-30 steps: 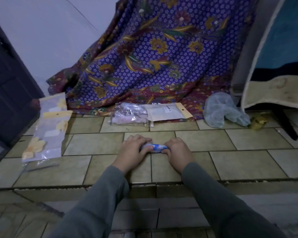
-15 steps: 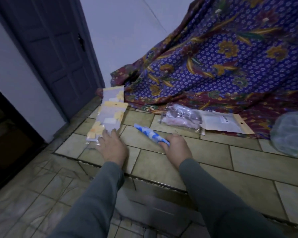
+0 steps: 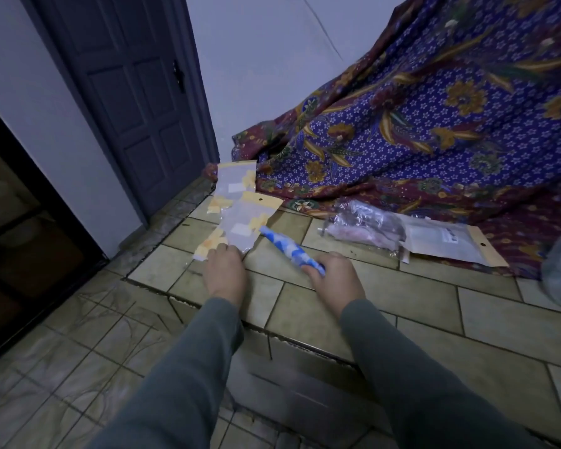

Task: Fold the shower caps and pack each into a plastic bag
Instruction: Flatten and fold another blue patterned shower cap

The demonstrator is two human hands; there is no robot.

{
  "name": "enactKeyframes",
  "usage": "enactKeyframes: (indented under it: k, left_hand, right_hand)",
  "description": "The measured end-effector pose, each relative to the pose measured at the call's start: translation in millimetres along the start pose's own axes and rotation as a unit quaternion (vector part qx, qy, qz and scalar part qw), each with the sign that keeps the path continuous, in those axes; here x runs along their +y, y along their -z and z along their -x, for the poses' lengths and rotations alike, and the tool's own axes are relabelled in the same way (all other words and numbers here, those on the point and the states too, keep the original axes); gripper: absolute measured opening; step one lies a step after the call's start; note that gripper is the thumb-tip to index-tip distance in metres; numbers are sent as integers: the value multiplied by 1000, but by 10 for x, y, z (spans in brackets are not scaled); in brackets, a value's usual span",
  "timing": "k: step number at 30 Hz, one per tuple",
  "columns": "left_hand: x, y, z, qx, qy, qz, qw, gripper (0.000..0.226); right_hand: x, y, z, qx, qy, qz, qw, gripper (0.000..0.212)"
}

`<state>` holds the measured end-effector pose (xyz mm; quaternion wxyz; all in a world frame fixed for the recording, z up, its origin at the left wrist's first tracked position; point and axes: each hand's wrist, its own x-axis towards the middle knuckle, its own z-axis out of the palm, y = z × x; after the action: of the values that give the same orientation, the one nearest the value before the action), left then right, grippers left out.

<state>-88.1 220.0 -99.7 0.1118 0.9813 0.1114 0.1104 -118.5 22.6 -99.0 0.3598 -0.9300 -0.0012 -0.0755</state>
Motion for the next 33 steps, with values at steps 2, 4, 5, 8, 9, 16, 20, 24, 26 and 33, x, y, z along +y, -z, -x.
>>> enactKeyframes:
  k: [2, 4, 5, 8, 9, 16, 20, 24, 26, 33]
  left_hand:
    - [43, 90, 20, 63, -5, 55, 996, 24]
    - [172, 206, 56, 121, -22, 115, 986, 22]
    - [254, 274, 75, 143, -31, 136, 980, 21]
    - [442, 469, 104, 187, -97, 170, 963, 20]
    - [475, 513, 101, 187, -135, 190, 954, 21]
    - [618, 353, 102, -205, -175, 405, 873, 22]
    - [640, 245, 225, -301, -131, 520, 788, 23]
    - [642, 414, 222, -319, -97, 626, 705, 24]
    - [608, 459, 175, -316, -73, 626, 709, 23]
    - [852, 15, 108, -229, -120, 344, 903, 13]
  right_hand:
    - [-22, 40, 4, 30, 13, -21, 999, 21]
    - [-46, 85, 12, 82, 38, -46, 995, 16]
    - [-55, 109, 20, 114, 55, -61, 990, 13]
    - [-97, 222, 80, 206, 106, -85, 969, 5]
    - [-106, 279, 103, 230, 121, -88, 962, 3]
    - [105, 680, 227, 226, 135, -52, 963, 8]
    - [313, 737, 351, 207, 110, -42, 971, 9]
    - [351, 803, 345, 231, 103, -53, 966, 10]
    - [309, 831, 312, 228, 85, -59, 968, 11]
    - [365, 714, 222, 144, 44, -16, 988, 16]
